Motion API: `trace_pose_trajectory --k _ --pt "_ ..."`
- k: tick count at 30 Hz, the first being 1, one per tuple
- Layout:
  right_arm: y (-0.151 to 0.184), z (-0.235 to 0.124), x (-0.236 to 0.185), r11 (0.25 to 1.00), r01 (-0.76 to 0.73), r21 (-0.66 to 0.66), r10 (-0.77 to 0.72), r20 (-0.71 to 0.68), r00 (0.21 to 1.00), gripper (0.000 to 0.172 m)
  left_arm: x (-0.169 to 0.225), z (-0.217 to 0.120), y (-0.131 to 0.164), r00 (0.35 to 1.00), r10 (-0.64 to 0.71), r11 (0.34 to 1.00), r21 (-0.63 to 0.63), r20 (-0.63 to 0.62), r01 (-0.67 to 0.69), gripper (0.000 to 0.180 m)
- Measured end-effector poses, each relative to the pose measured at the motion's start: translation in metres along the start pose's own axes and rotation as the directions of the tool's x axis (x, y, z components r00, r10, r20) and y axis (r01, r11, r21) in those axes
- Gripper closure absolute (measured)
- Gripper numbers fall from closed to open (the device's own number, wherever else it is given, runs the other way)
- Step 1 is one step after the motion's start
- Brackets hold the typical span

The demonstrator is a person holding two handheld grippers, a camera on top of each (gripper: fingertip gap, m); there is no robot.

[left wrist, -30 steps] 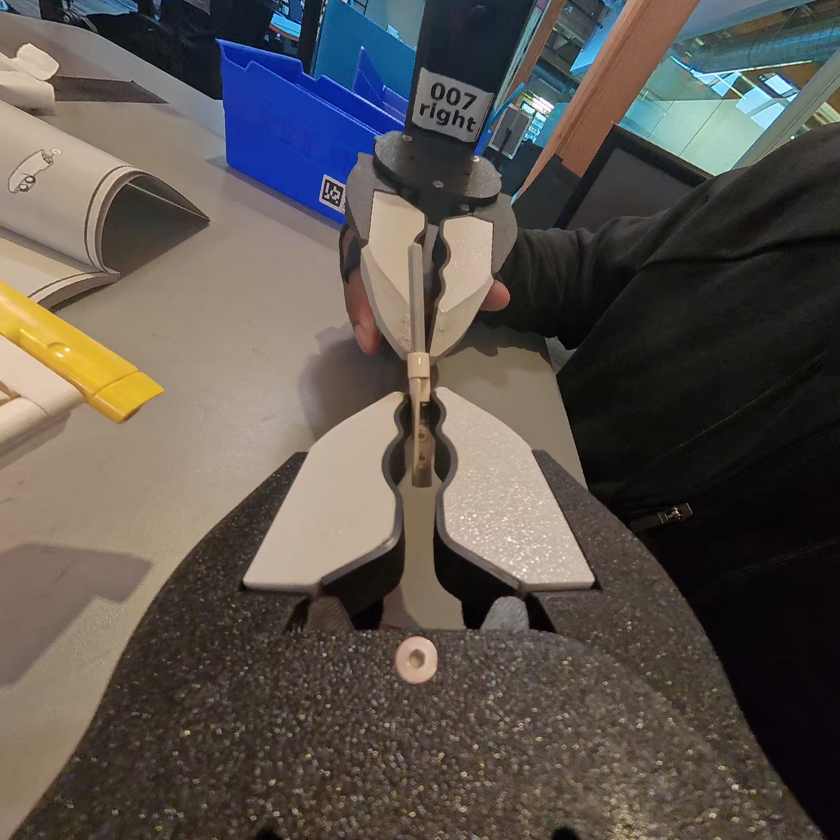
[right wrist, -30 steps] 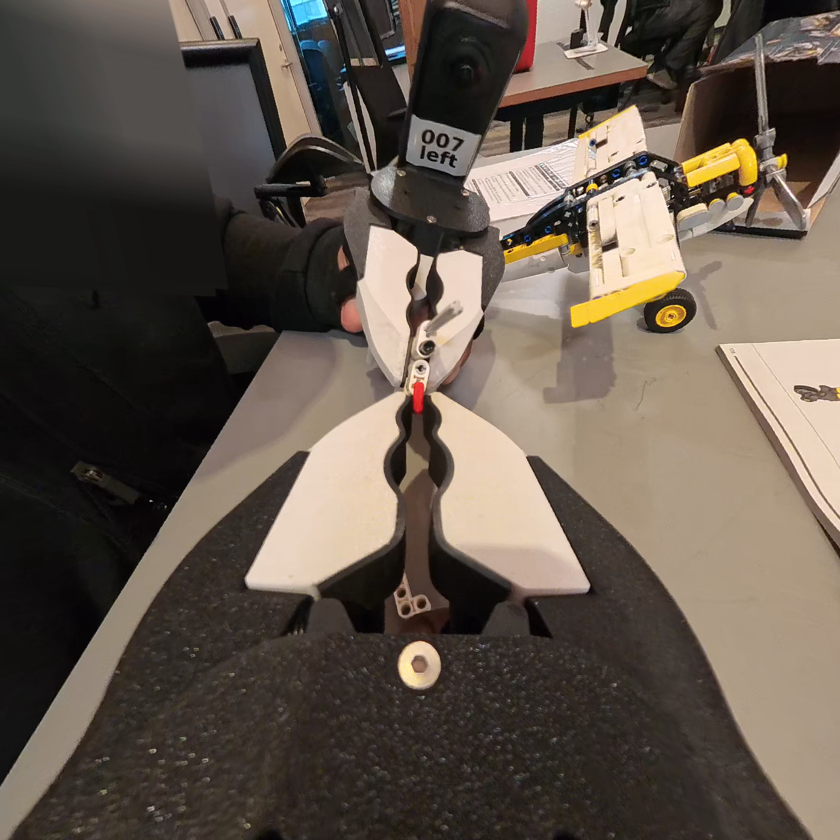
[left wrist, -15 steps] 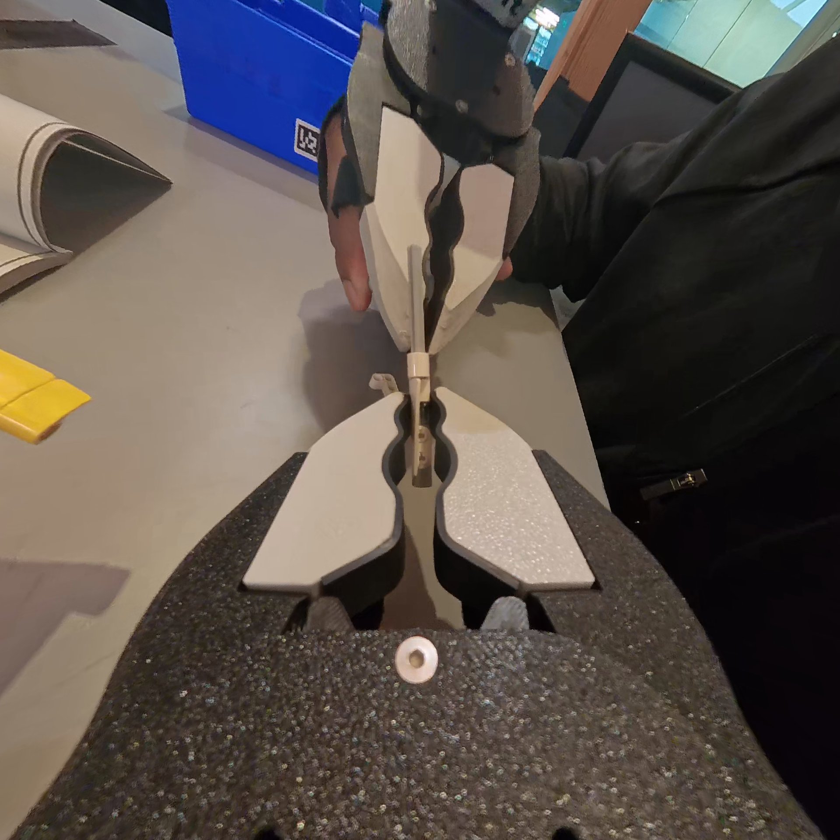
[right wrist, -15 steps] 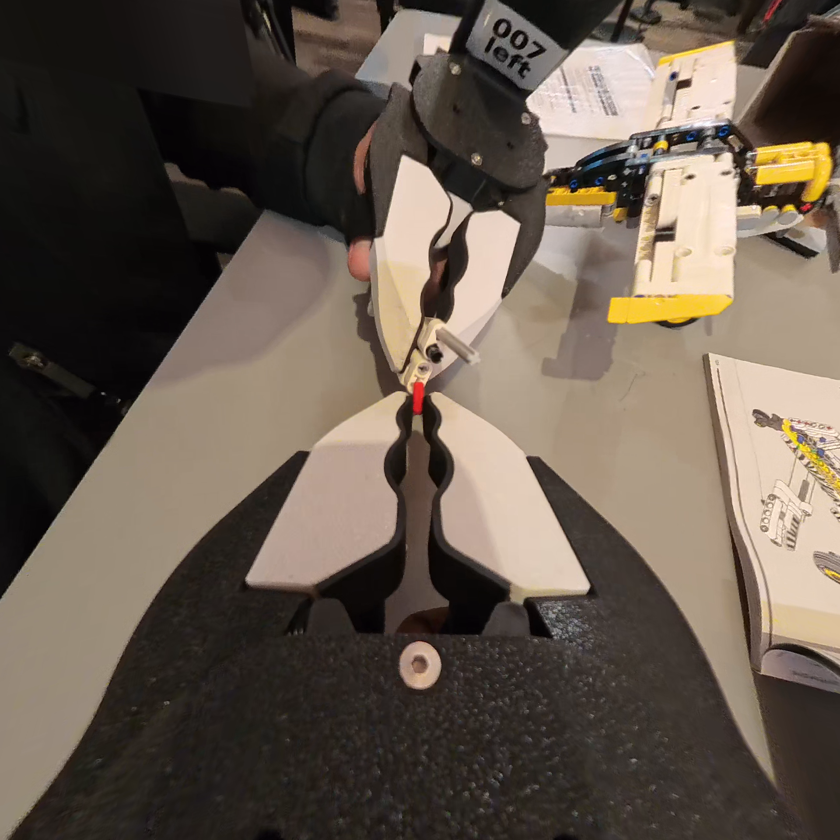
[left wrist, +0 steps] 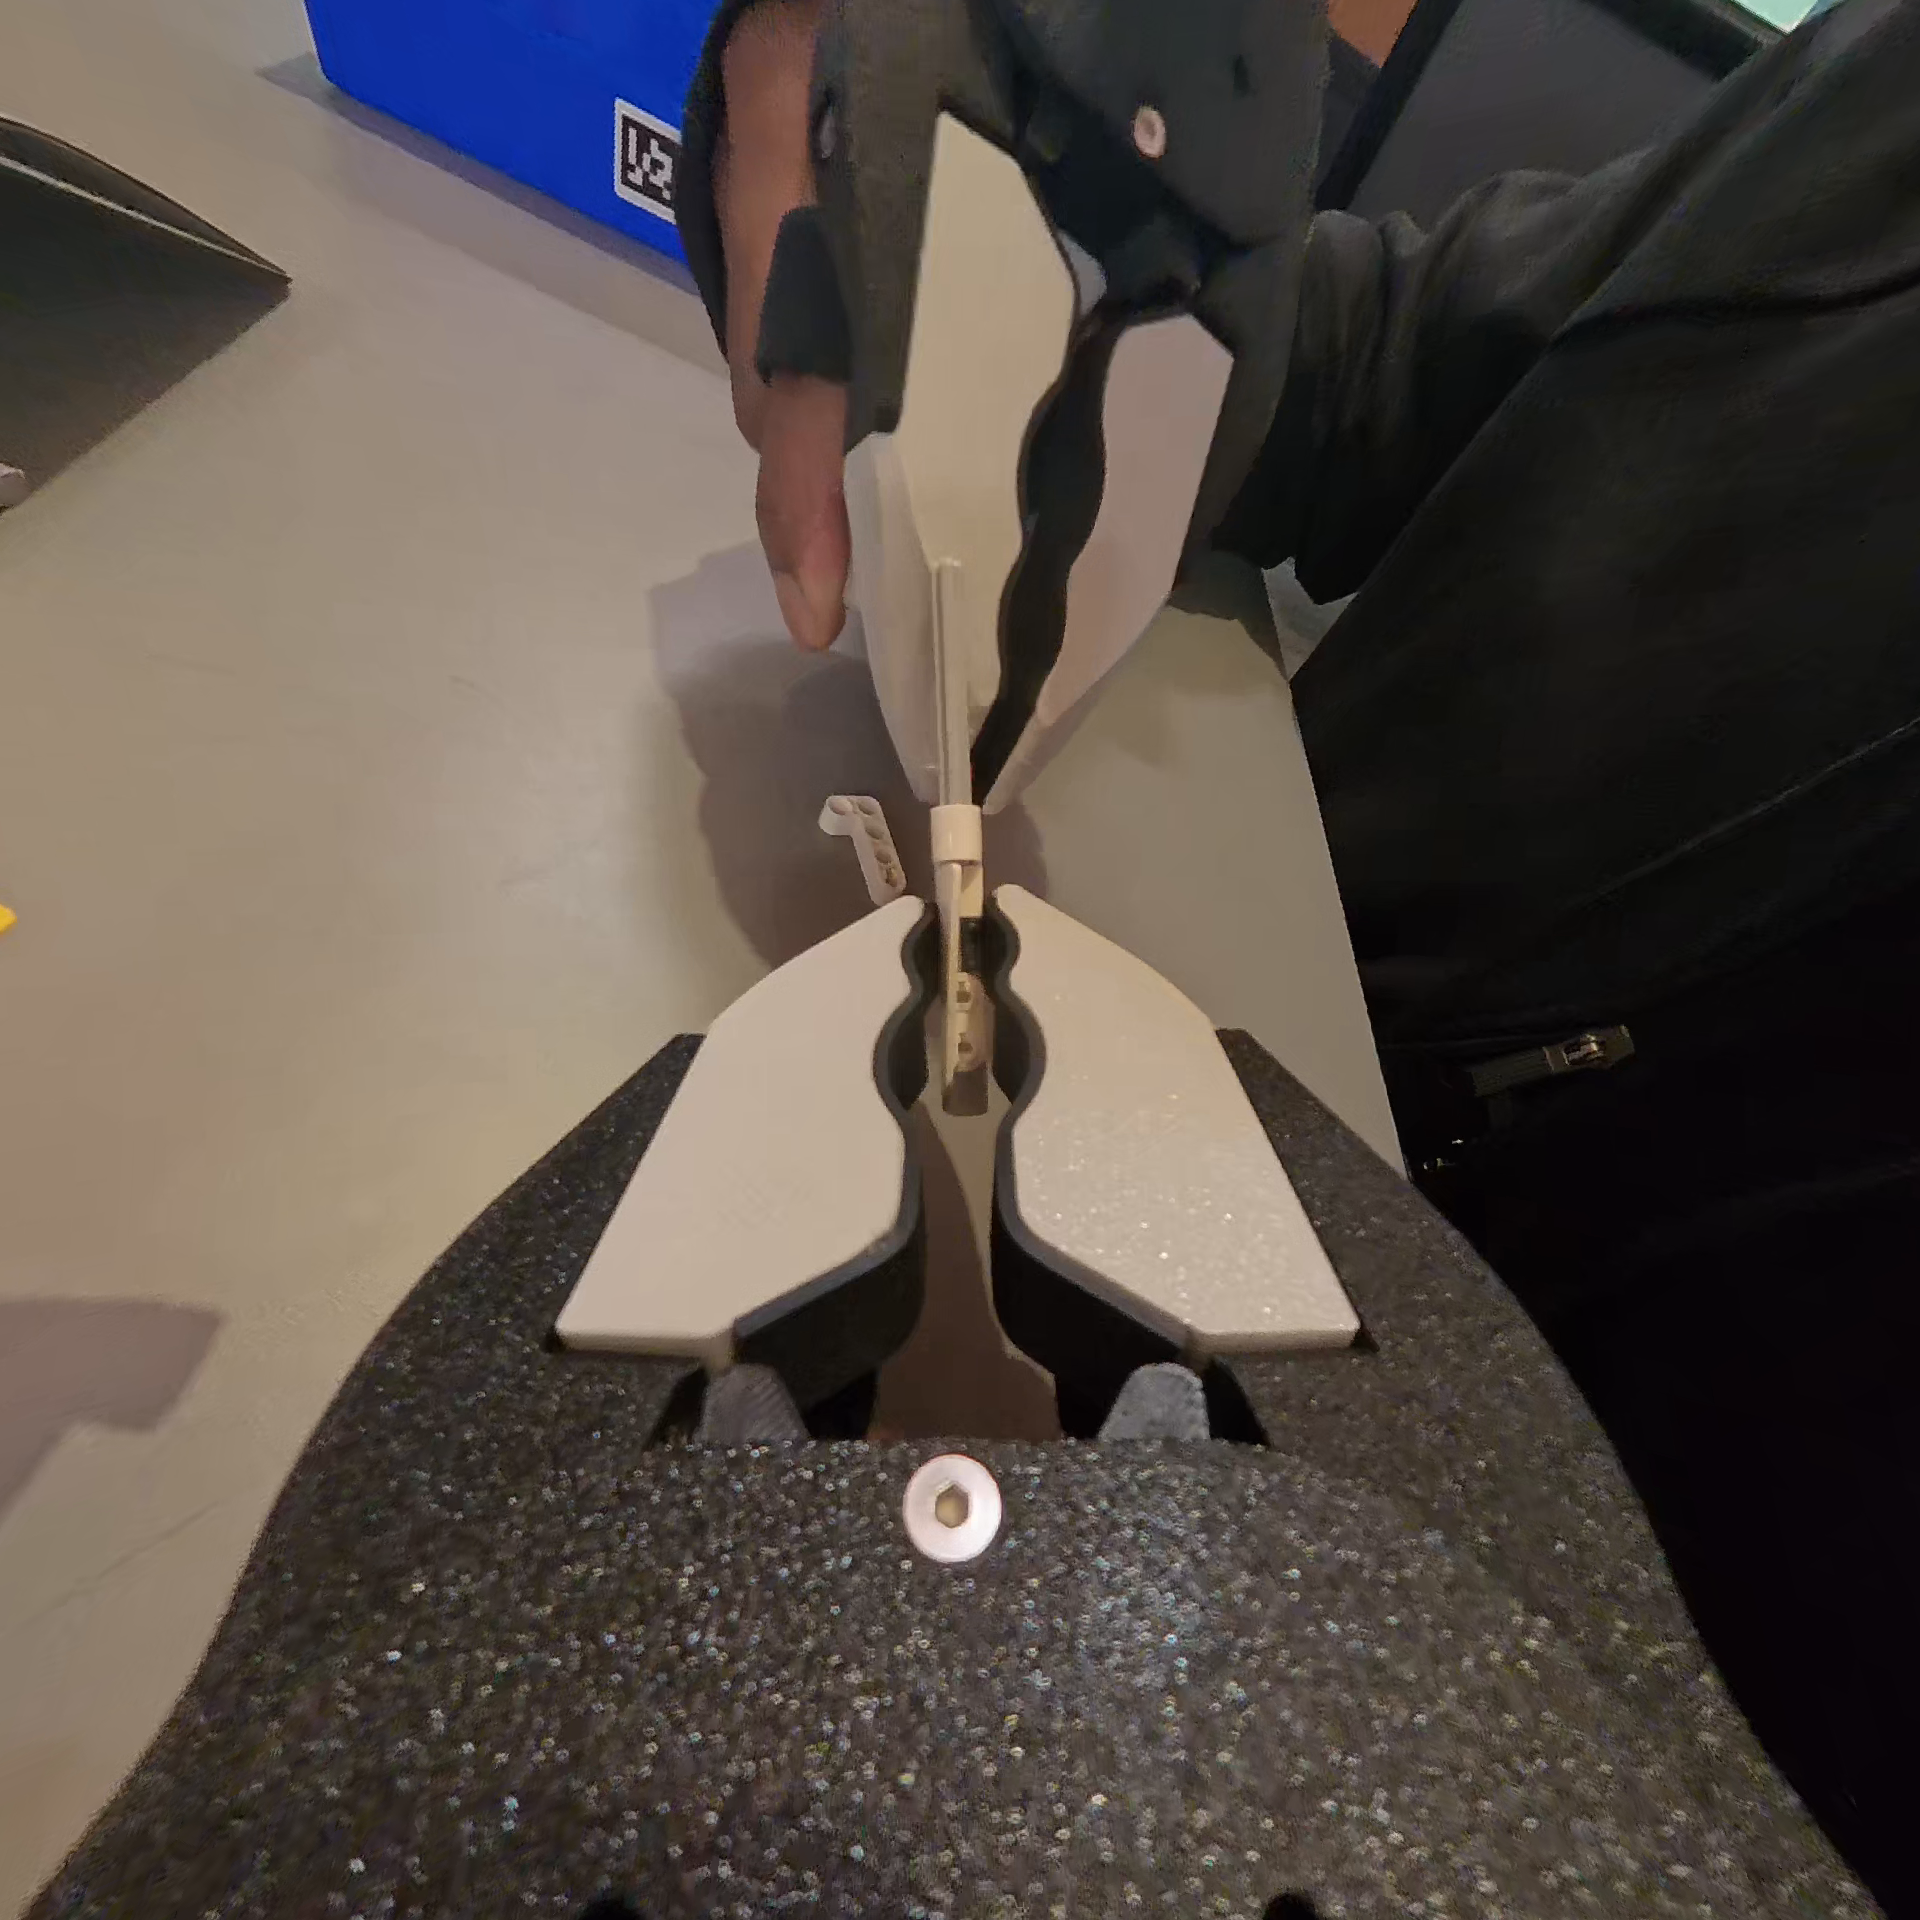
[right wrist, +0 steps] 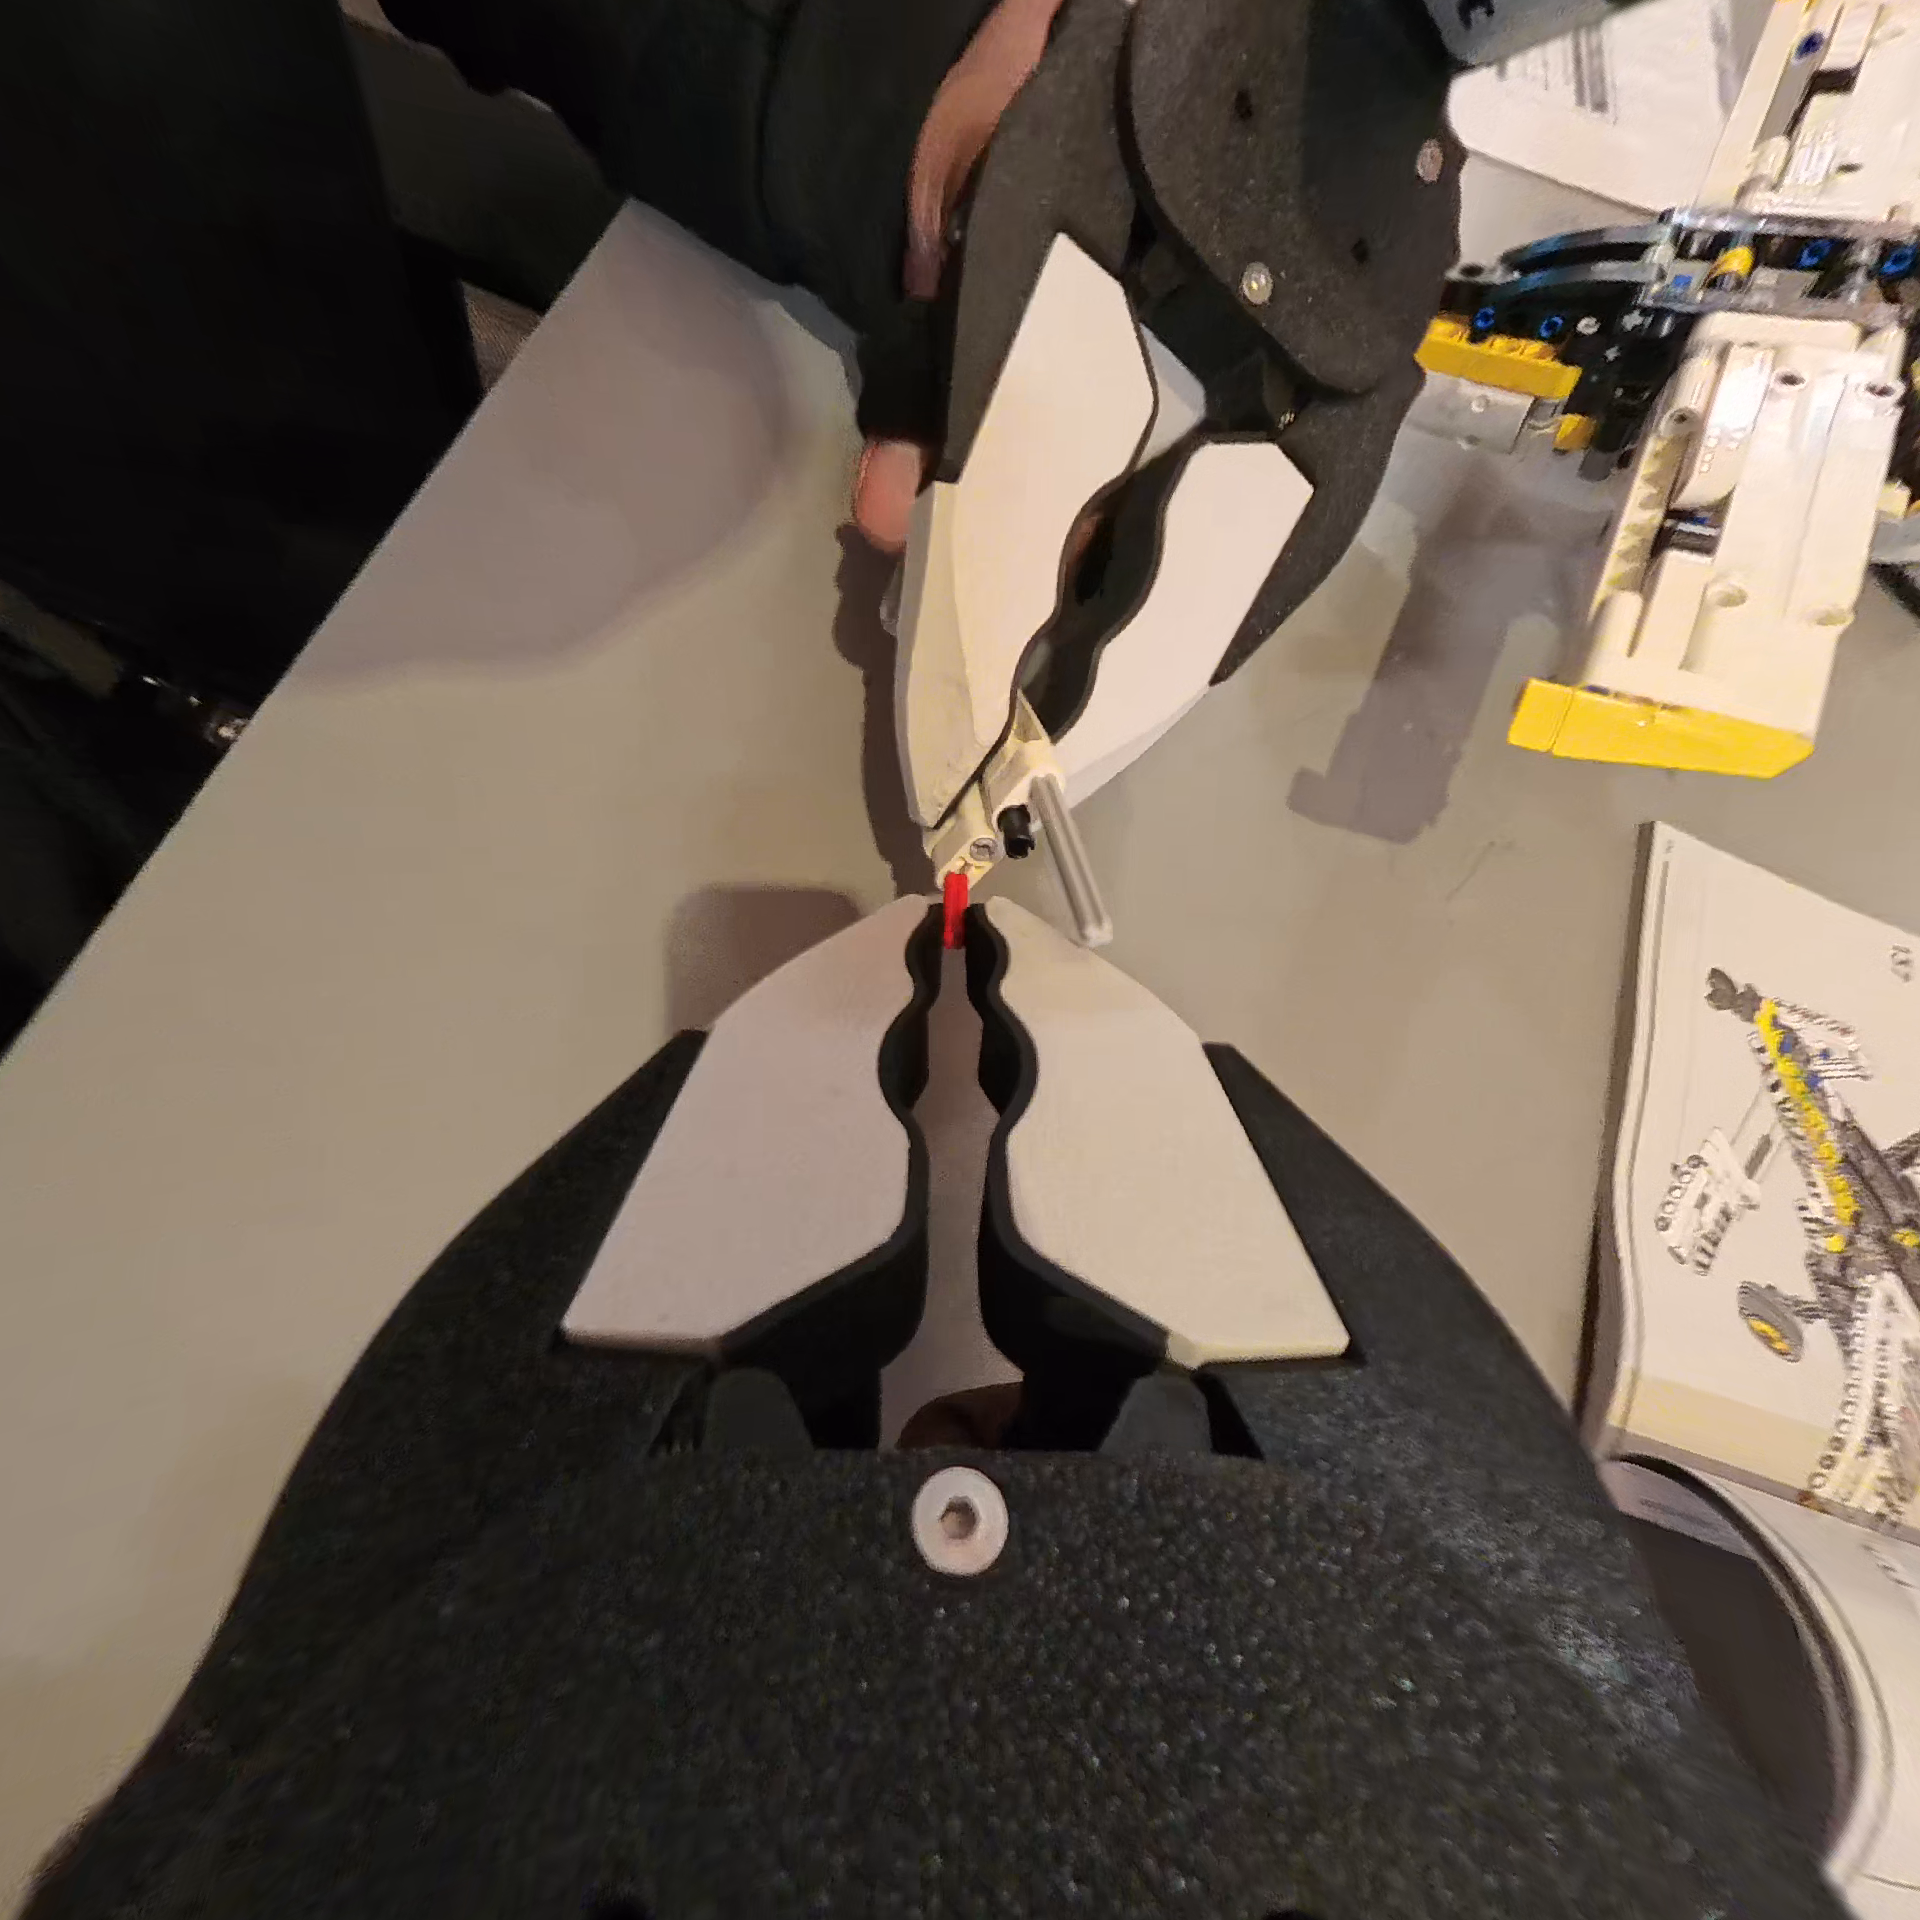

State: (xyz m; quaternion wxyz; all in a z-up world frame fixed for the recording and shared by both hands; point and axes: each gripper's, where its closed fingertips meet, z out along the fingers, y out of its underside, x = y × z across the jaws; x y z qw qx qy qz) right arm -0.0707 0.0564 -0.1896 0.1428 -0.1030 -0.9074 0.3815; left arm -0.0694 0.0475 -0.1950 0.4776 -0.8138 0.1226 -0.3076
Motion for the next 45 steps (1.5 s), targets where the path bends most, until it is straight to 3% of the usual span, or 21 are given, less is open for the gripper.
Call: trace_pose_trajectory --k 6,26,35,40,45 --pt "-0.001 0.002 0.0 0.991 0.127 -0.033 -0.129 -0.058 0.99 0.168 0.0 0.0 0.001 1.0 -0.026 1.0 -0.003 -0.014 0.026 0.174" --pt "-0.001 0.008 0.001 0.999 -0.024 0.042 0.024 -0.004 1.0 0.167 -0.003 0.001 0.002 1.0 -0.013 1.0 -0.008 0.022 0.013 0.173" --pt "0.0 -0.005 0.029 0.985 -0.021 0.17 0.069 -0.28 0.957 0.139 -0.017 -0.017 -0.021 0.993 -0.1 0.979 0.184 0.063 0.087 0.173" --pt "-0.018 -0.012 0.046 0.968 0.129 0.216 0.018 -0.569 0.822 0.129 -0.022 -0.029 -0.039 0.978 -0.209 0.922 0.333 0.005 0.195 0.173" --pt "-0.028 -0.004 0.049 0.965 0.221 0.142 -0.067 -0.681 0.729 0.116 -0.02 -0.032 -0.046 0.969 -0.242 0.889 0.391 -0.046 0.24 0.173"
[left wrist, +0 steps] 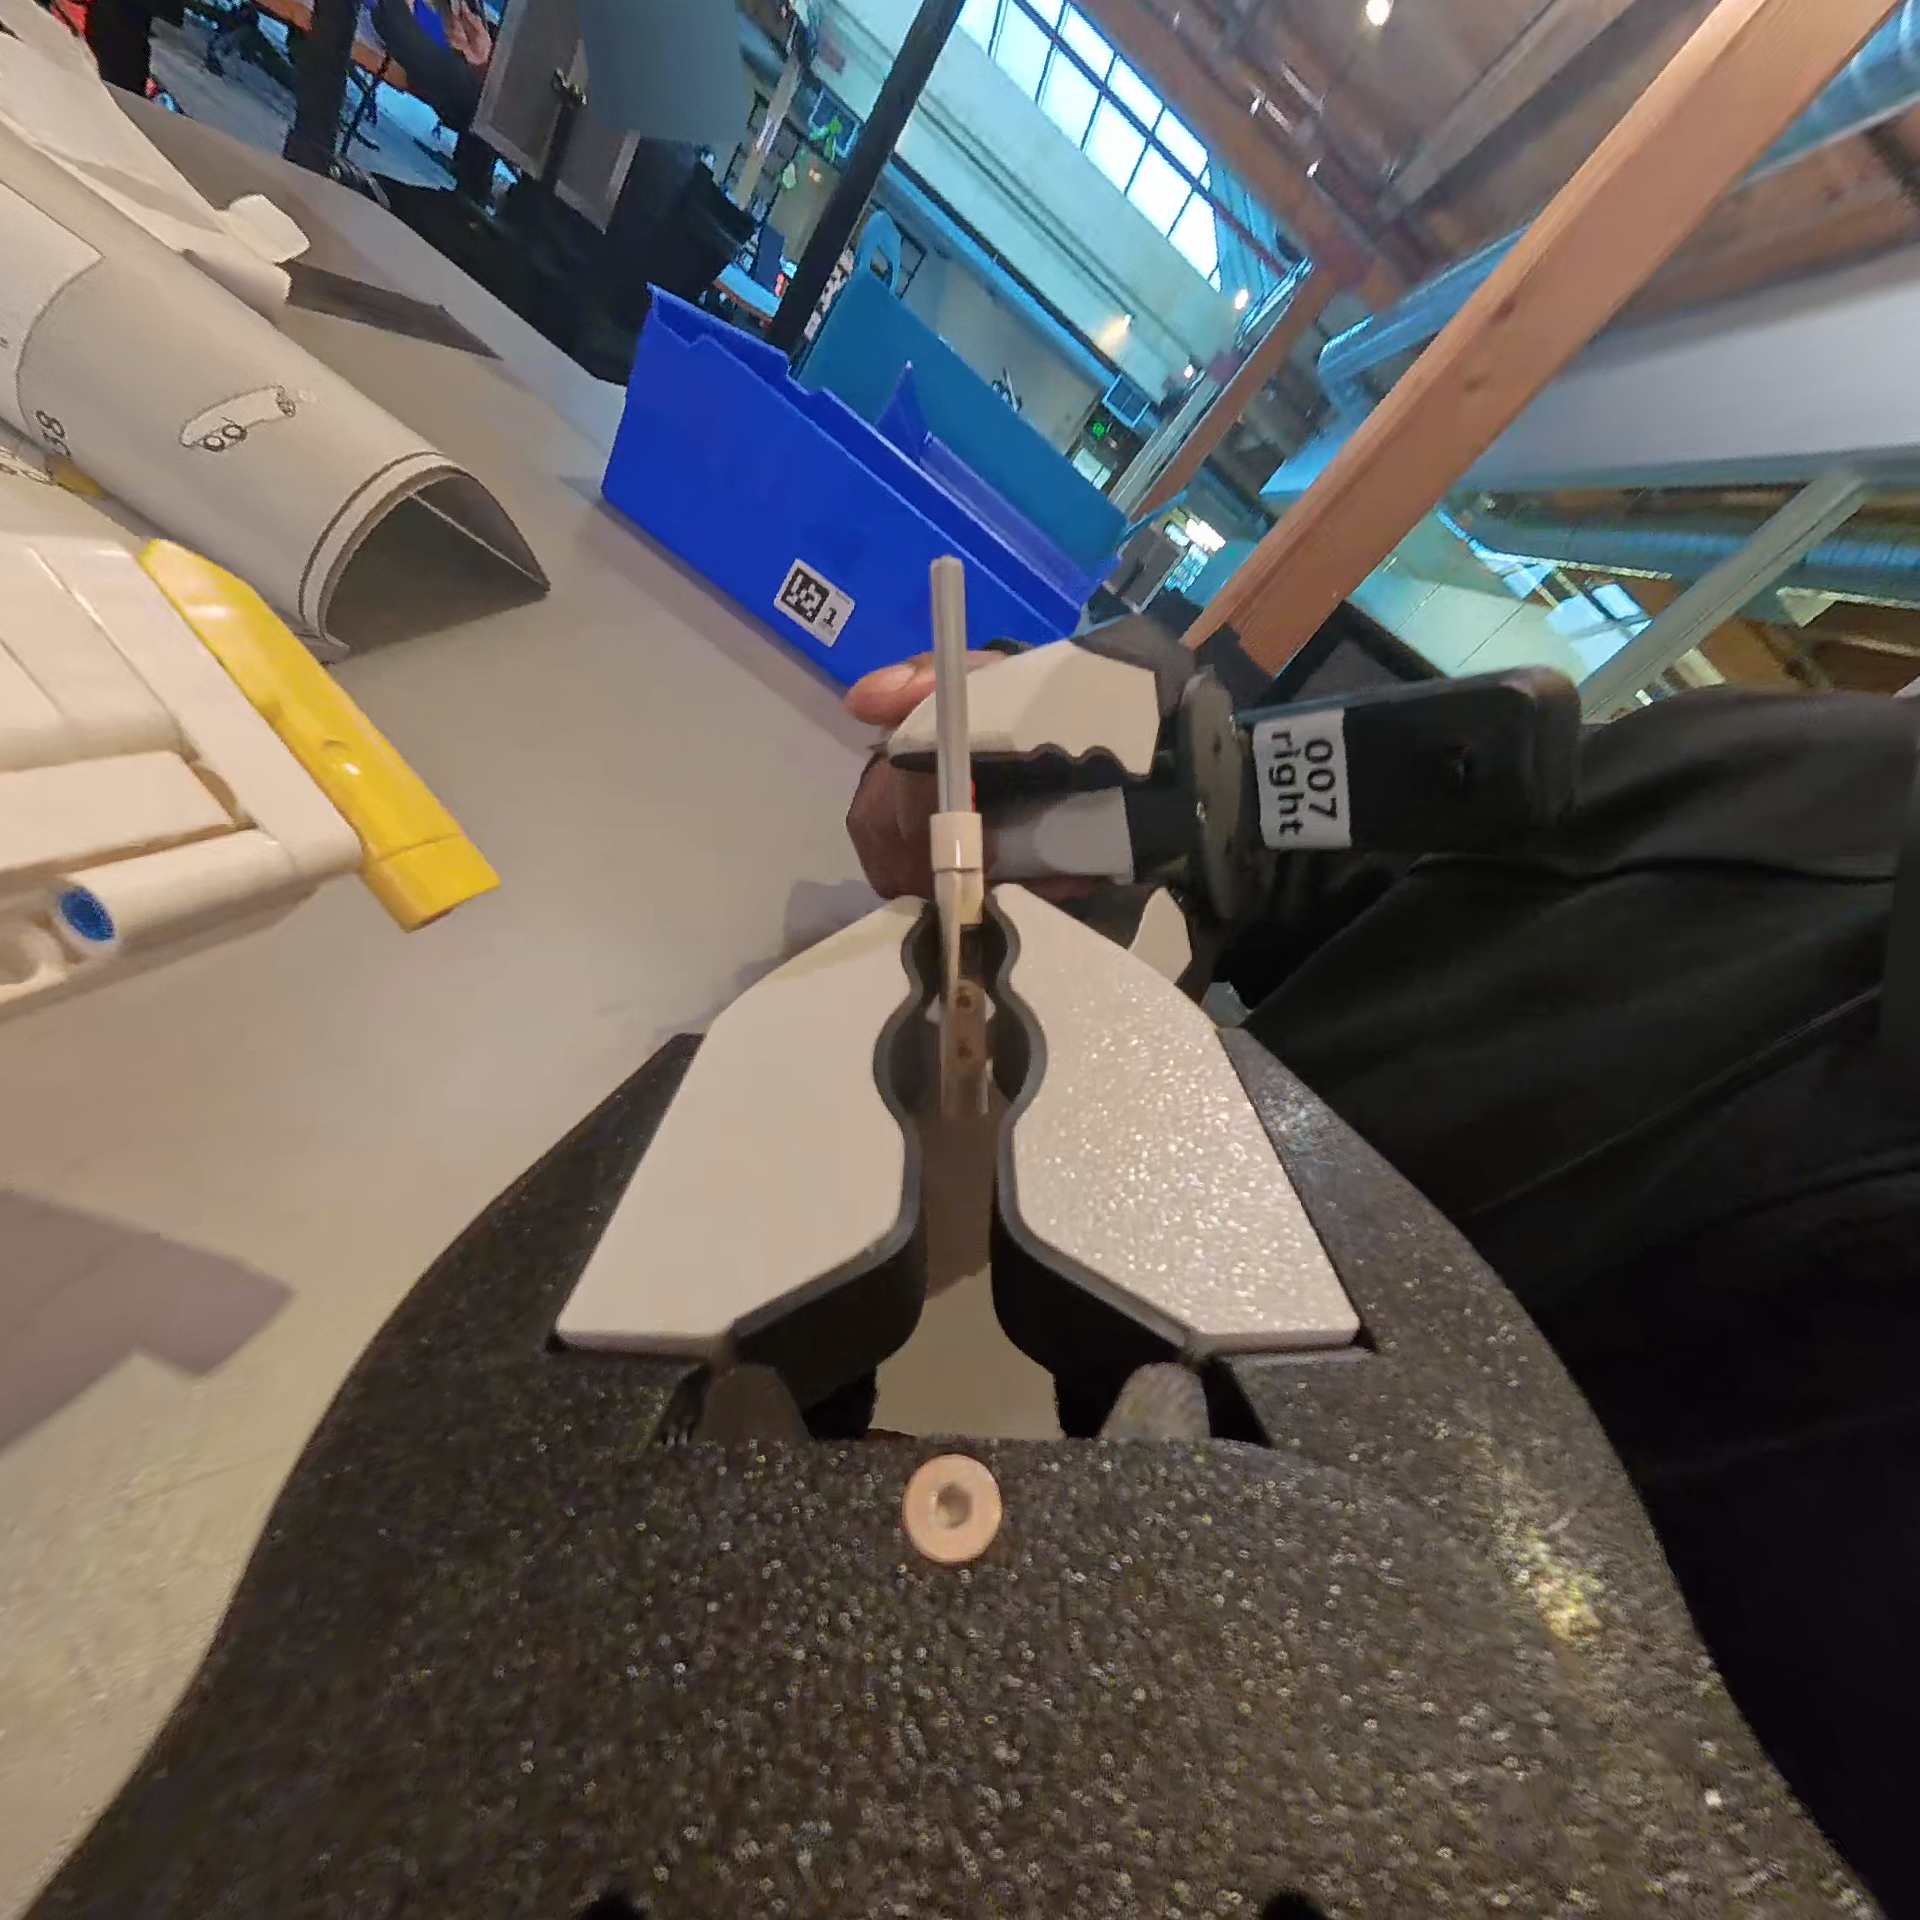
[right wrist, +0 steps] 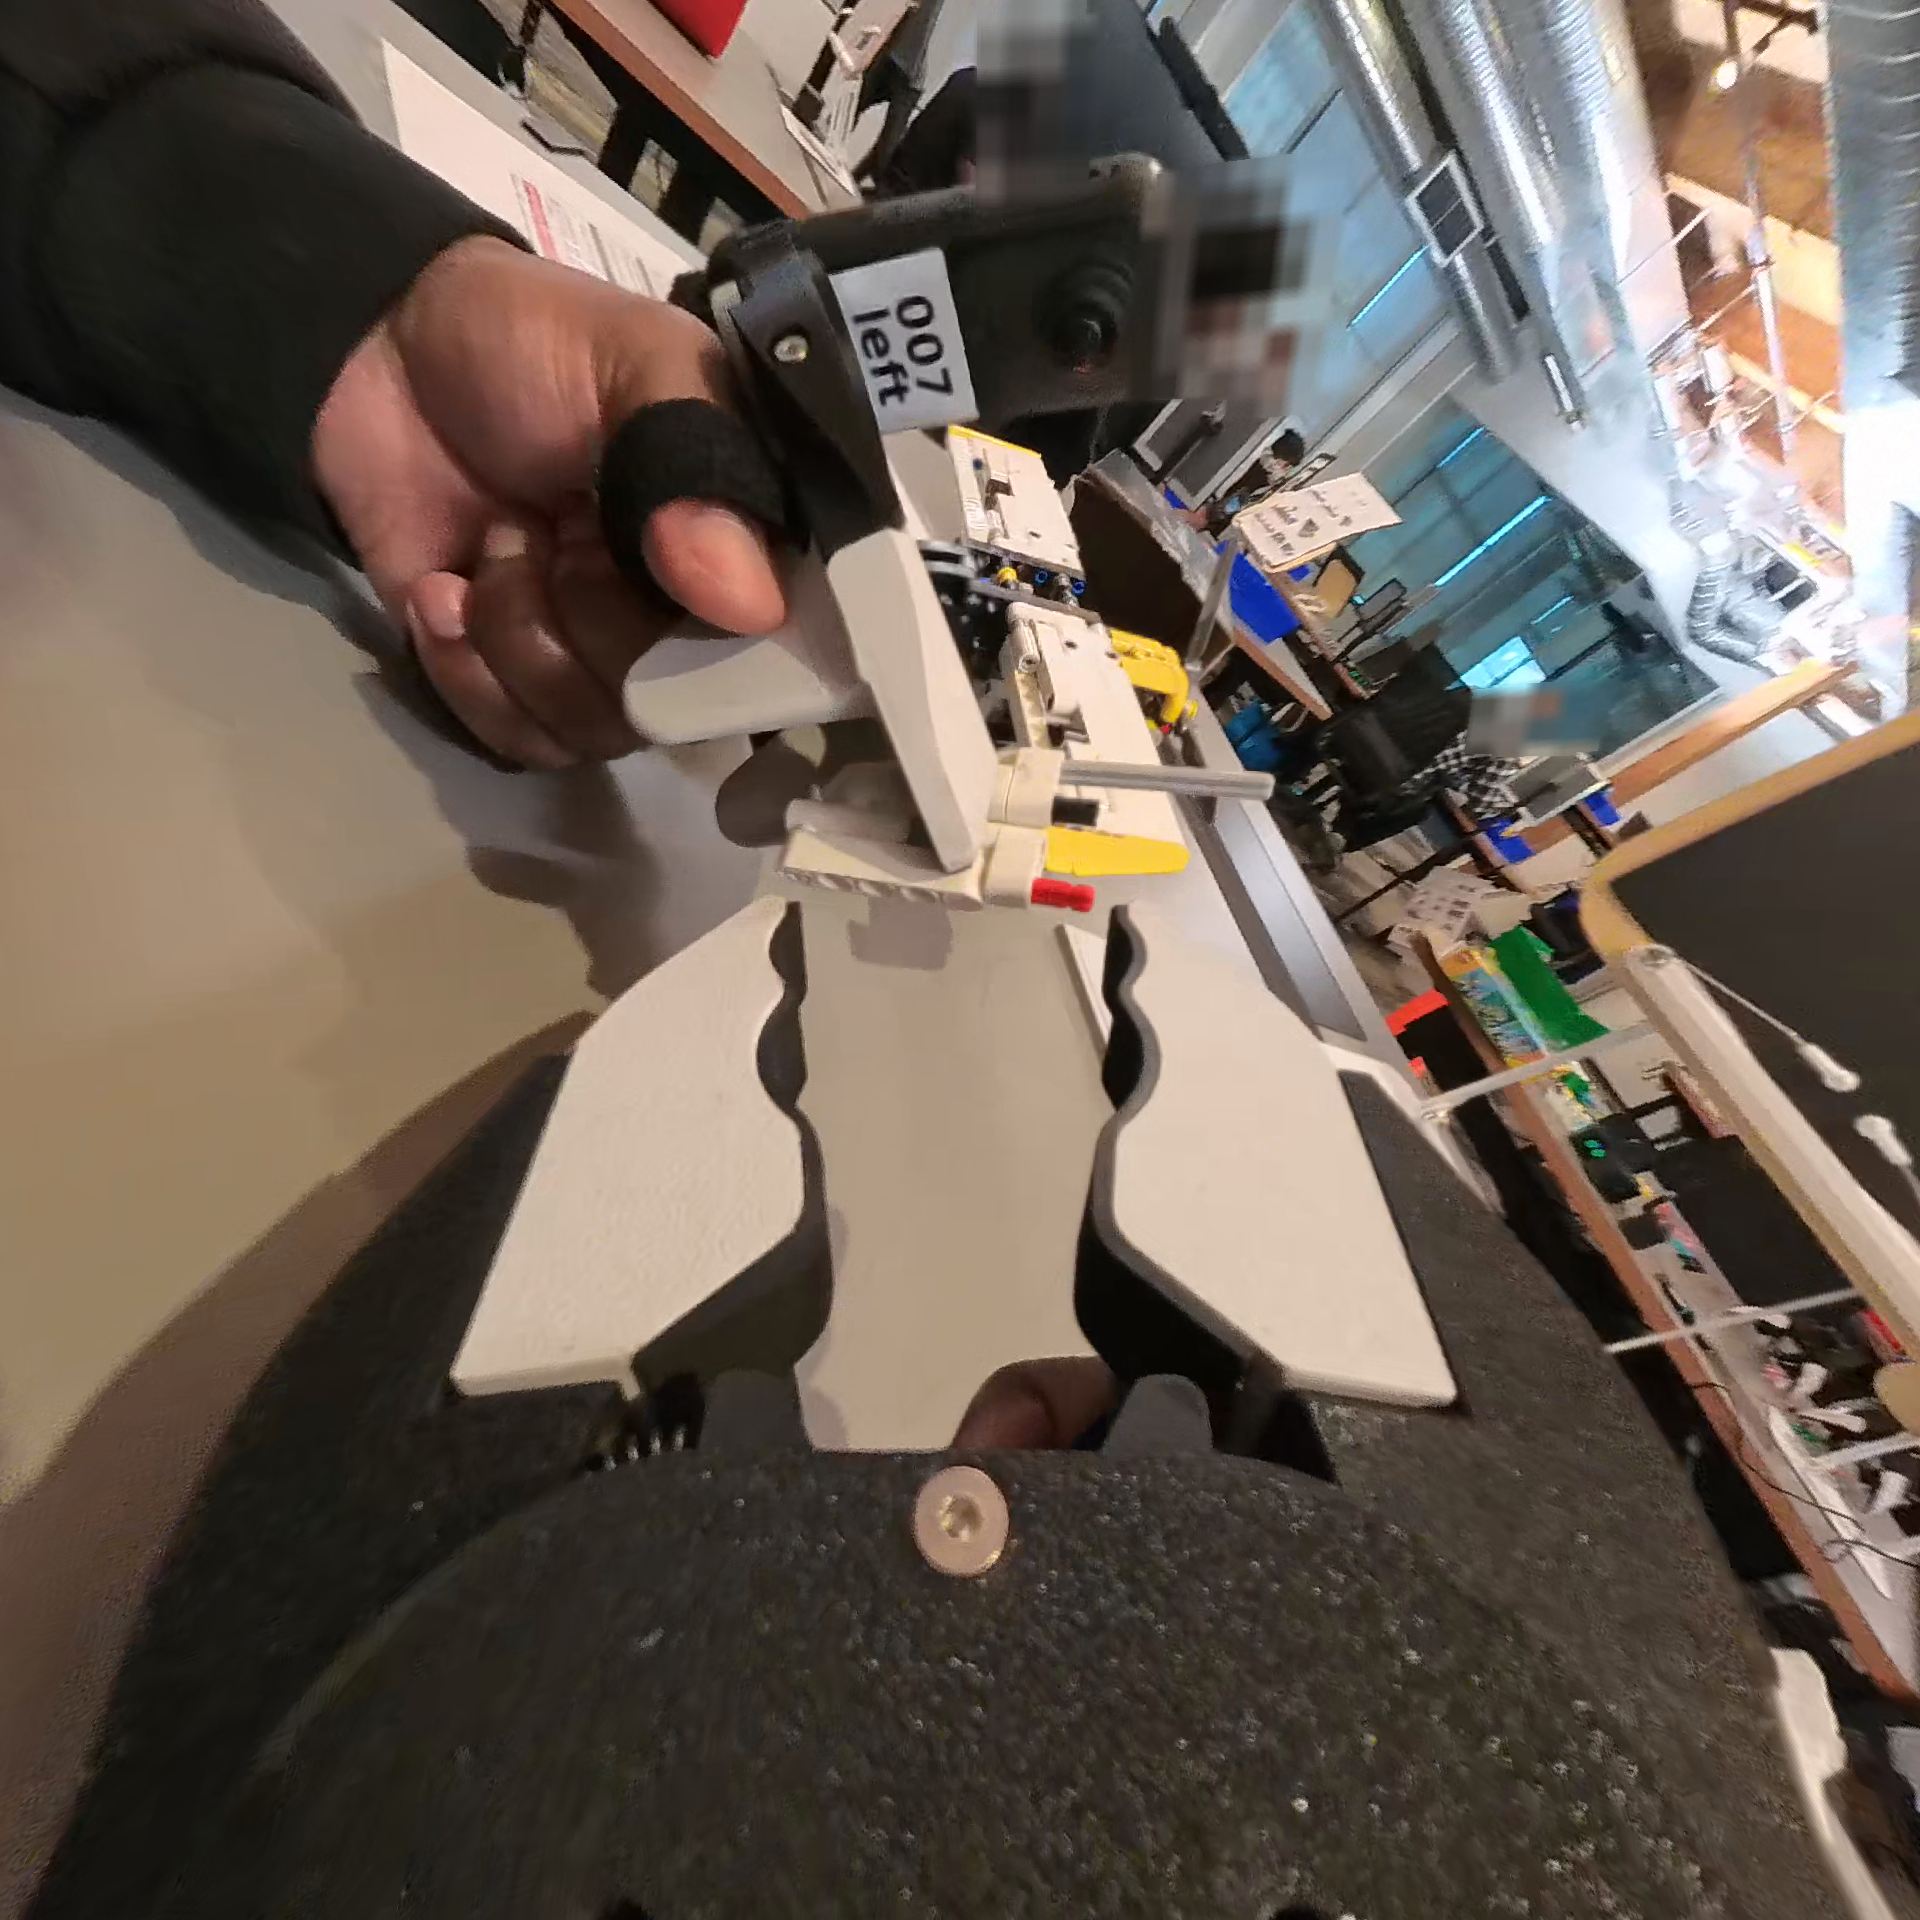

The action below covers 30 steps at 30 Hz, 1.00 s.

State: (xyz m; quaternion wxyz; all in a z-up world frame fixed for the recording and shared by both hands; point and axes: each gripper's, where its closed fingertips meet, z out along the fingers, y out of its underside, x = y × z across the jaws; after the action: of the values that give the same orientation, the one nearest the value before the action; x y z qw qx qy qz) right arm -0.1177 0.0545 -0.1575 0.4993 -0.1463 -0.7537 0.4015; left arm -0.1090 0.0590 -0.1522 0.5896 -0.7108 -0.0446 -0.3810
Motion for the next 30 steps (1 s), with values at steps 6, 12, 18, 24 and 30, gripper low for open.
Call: trace_pose_trajectory --k 6,12,18,24,30 --pt "-0.006 0.004 0.001 1.0 0.026 0.008 -0.025 -0.075 0.997 0.105 0.0 -0.002 -0.004 0.999 -0.033 0.999 0.035 -0.015 0.033 0.173" --pt "-0.006 0.011 0.002 0.999 0.039 -0.008 -0.04 -0.12 0.992 0.109 0.002 0.001 -0.005 0.999 -0.043 0.998 0.043 -0.027 0.044 0.173" --pt "-0.006 0.011 0.001 0.999 0.041 -0.001 -0.041 -0.106 0.994 0.11 0.001 0.001 -0.004 0.998 -0.05 0.998 0.041 -0.027 0.051 0.173" --pt "-0.005 0.011 0.0 0.999 0.05 -0.005 -0.05 -0.097 0.994 0.112 0.001 0.001 -0.004 0.999 -0.05 0.998 0.038 -0.021 0.05 0.173" --pt "-0.004 0.01 -0.001 0.998 0.061 -0.01 -0.062 -0.08 0.995 0.113 0.0 0.002 -0.002 0.999 -0.046 0.999 0.029 -0.015 0.046 0.173"
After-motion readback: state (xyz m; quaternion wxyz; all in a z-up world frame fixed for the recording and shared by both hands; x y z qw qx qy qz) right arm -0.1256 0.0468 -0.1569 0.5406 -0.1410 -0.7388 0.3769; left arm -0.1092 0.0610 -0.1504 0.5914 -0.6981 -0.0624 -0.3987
